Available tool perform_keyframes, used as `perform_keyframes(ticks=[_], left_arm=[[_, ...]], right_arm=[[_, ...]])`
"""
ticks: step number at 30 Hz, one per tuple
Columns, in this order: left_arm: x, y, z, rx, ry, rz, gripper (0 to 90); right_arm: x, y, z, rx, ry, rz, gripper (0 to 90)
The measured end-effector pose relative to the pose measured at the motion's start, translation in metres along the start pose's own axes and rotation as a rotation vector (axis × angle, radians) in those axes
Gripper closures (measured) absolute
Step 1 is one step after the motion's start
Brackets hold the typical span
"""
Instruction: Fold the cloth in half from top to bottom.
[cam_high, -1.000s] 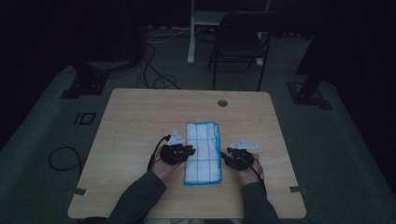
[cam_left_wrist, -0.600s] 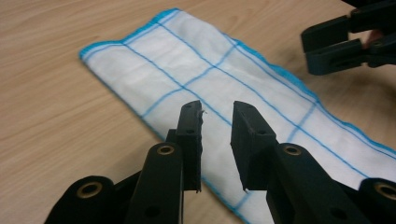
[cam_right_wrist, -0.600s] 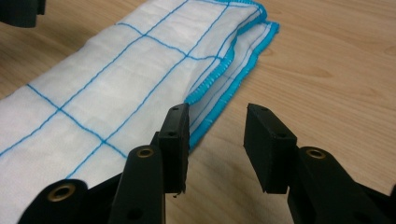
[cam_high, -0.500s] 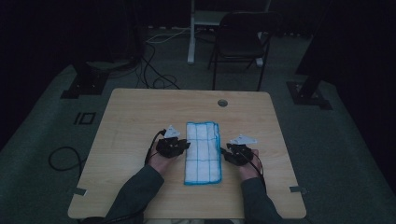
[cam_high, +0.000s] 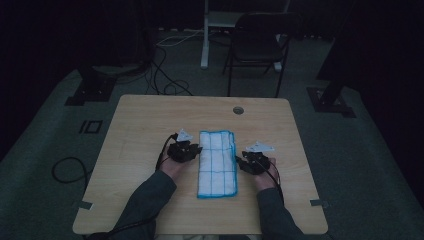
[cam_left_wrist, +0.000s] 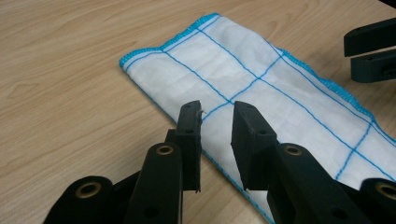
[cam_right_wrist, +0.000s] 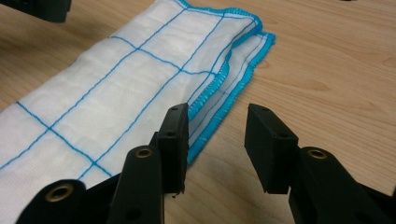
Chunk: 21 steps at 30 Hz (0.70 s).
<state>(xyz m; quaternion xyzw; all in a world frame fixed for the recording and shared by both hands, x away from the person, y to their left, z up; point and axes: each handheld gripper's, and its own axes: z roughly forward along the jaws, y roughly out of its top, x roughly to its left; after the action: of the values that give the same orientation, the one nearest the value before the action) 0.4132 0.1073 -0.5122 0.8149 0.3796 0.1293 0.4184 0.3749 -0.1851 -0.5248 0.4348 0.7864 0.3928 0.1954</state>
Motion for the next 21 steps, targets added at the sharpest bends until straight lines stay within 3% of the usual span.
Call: perform_keyframes(ticks=[10,21], left_arm=[[0.002,0.004,0.012,0.005,0.02,-0.002,67.9],[0.008,0.007,0.023,0.006,0.045,-0.001,67.1]], right_arm=[[-0.002,0.014,0.011,0.004,-0.021,-0.021,58.9],[-0.01,0.032,0.021,-0.014,-0.033,0.006,61.0]])
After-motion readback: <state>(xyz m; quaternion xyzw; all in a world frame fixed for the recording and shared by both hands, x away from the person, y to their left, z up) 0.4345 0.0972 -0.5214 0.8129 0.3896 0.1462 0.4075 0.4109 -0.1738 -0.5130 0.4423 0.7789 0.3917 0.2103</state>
